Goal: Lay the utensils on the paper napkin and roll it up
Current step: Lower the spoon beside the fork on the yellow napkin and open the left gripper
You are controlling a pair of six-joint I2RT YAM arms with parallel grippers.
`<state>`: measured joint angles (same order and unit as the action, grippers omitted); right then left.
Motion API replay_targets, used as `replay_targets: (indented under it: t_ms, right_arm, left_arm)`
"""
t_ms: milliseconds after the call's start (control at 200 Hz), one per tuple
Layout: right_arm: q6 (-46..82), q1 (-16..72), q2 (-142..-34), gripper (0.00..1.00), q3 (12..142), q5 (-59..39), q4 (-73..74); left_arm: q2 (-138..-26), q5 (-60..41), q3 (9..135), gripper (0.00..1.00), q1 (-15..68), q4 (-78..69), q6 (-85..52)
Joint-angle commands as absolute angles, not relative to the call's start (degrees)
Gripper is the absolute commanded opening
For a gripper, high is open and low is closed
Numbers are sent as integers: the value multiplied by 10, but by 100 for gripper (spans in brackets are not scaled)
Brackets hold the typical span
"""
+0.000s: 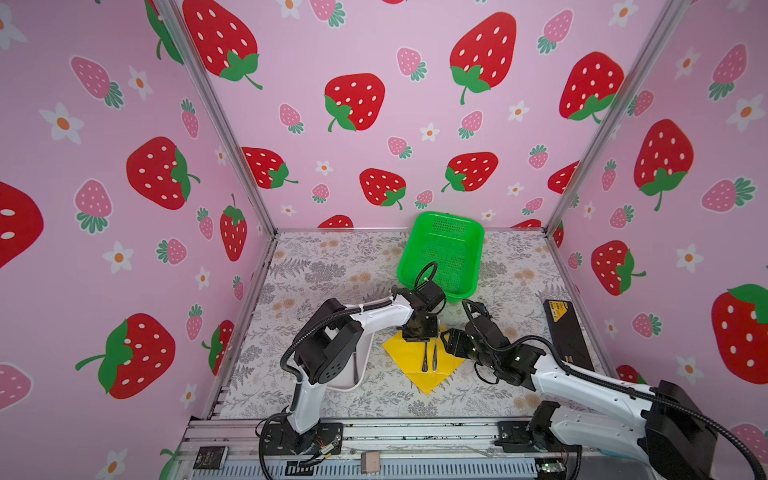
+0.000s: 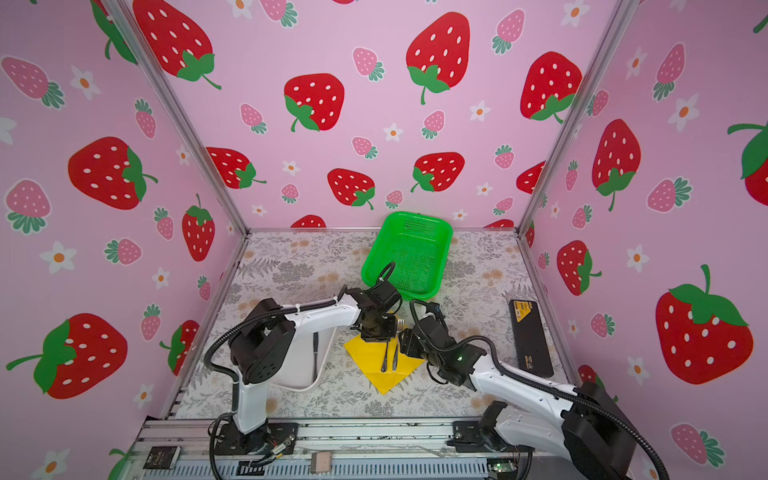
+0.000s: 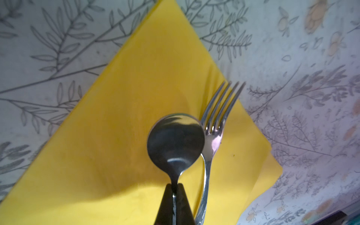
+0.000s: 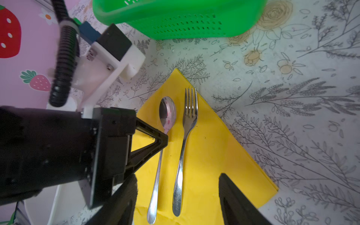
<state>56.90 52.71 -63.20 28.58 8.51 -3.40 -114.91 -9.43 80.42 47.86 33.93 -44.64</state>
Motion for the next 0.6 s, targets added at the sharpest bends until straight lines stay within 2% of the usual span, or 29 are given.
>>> replay_targets:
  t_ms: [0,460,595]
  right_arm:
    - [584,521,-642,68,274,64,-29]
    - [583,513,-646,68,267,52,-27]
    - [584,513,-652,68,266,49,-25]
  left_arm:
    - [-1156,-83,824,0,477,340,-455]
    - [-1169,-75,812,3,477,318,-464]
    - [-1167,-100,809,5,477,312,-468]
